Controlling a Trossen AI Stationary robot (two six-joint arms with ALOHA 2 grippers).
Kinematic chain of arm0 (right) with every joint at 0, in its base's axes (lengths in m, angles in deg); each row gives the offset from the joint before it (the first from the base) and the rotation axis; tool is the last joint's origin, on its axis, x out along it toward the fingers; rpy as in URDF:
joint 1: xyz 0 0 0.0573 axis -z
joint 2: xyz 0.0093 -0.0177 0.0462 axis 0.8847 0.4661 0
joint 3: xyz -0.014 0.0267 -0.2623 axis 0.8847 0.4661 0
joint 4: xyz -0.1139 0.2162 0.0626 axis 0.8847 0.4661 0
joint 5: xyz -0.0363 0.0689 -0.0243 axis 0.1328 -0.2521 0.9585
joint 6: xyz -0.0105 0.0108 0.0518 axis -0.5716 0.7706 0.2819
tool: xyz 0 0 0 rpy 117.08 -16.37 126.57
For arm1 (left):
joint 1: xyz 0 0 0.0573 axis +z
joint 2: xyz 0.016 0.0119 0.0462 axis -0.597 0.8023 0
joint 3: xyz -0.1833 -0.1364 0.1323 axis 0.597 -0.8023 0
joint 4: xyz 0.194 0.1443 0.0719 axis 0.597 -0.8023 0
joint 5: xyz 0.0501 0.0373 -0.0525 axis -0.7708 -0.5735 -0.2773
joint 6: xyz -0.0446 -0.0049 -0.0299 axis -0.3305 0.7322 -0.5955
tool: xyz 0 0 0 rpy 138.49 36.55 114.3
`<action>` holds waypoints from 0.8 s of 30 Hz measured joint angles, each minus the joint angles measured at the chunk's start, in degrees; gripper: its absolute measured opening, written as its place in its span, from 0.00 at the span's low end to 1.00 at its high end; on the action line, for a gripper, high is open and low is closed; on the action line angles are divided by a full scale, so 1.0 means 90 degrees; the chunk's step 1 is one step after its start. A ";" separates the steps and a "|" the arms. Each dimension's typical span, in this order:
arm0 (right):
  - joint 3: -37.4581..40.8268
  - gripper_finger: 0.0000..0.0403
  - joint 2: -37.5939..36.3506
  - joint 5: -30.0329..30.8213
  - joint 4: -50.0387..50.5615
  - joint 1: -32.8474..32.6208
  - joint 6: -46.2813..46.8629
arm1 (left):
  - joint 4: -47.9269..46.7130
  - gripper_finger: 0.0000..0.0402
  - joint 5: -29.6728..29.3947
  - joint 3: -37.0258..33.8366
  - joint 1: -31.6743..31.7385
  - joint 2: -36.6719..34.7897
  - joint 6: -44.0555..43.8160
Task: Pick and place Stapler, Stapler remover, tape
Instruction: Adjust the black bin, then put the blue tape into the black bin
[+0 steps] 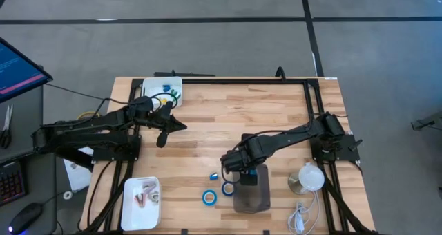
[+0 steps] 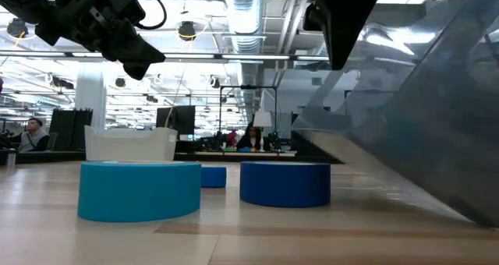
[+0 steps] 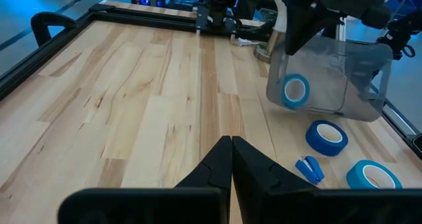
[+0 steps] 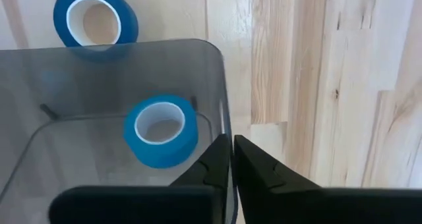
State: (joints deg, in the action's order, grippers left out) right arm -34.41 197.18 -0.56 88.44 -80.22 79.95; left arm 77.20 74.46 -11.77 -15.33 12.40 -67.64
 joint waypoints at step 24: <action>0.0016 0.24 0.0182 -0.0987 -0.2114 -0.0287 -0.0164 | 0.0001 0.01 0.0001 0.0000 0.0000 0.0000 0.0002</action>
State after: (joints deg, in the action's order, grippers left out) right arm -34.27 198.81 -9.45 69.41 -82.80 78.48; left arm 77.21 74.47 -11.77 -15.33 12.40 -67.62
